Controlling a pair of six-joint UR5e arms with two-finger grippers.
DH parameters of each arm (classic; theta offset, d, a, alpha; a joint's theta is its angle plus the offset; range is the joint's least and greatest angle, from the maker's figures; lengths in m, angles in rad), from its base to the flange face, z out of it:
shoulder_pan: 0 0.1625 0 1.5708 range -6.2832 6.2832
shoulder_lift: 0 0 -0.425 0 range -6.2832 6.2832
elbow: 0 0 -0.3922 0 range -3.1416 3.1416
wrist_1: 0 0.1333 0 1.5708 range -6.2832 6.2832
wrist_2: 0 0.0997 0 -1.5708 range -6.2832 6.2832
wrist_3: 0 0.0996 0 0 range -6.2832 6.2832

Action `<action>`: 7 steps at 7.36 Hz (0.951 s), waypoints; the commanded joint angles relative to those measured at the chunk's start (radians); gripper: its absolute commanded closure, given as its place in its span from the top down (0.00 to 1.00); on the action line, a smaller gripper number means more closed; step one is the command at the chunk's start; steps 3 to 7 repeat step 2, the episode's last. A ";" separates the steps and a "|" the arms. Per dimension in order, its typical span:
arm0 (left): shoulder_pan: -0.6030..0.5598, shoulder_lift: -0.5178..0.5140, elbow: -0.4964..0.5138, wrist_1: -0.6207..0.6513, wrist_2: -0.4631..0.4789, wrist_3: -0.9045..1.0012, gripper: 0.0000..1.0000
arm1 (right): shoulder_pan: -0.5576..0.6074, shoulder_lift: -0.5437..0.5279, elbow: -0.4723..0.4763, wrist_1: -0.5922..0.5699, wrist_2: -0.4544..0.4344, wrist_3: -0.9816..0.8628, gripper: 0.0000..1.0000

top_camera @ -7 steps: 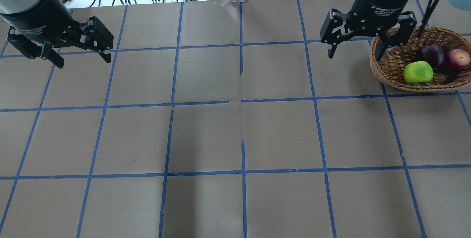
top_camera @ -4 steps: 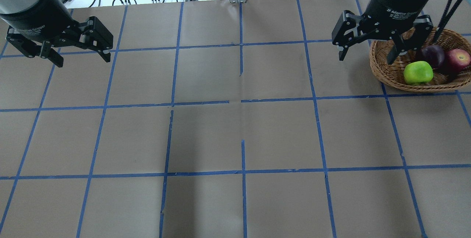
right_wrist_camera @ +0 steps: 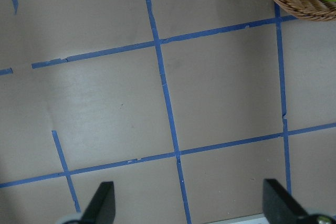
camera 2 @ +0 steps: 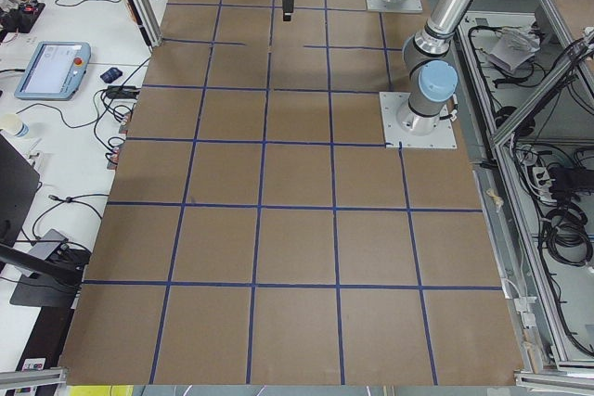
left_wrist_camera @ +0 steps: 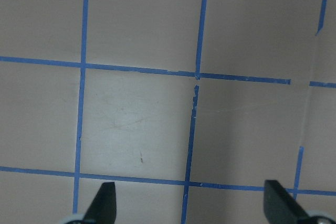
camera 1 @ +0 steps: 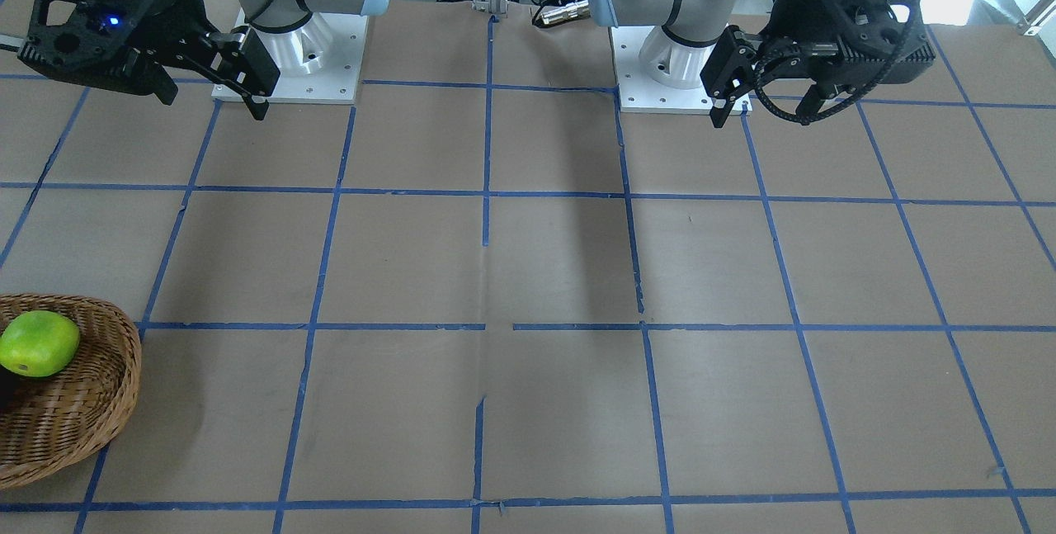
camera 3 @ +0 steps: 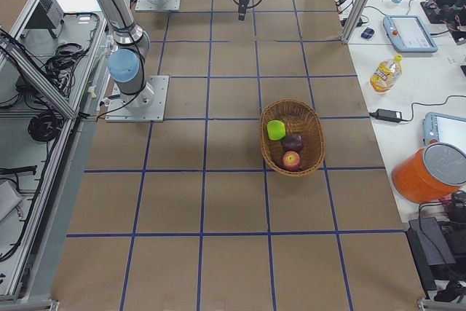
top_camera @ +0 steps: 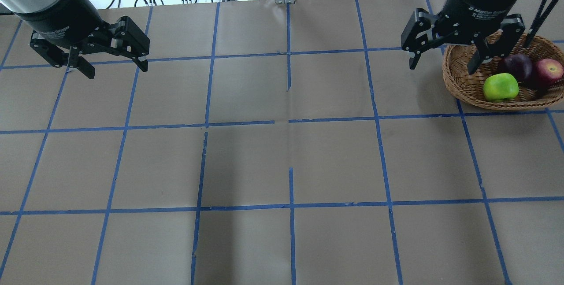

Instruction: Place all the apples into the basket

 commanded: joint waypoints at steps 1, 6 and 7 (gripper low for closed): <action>-0.002 -0.005 -0.005 -0.049 0.039 0.003 1.00 | 0.004 0.000 -0.002 0.000 0.005 -0.001 1.00; 0.001 -0.008 0.003 -0.049 0.040 0.003 1.00 | 0.004 0.000 0.000 0.001 0.000 -0.001 1.00; 0.001 -0.008 0.003 -0.049 0.040 0.003 1.00 | 0.004 0.000 0.000 0.001 0.000 -0.001 1.00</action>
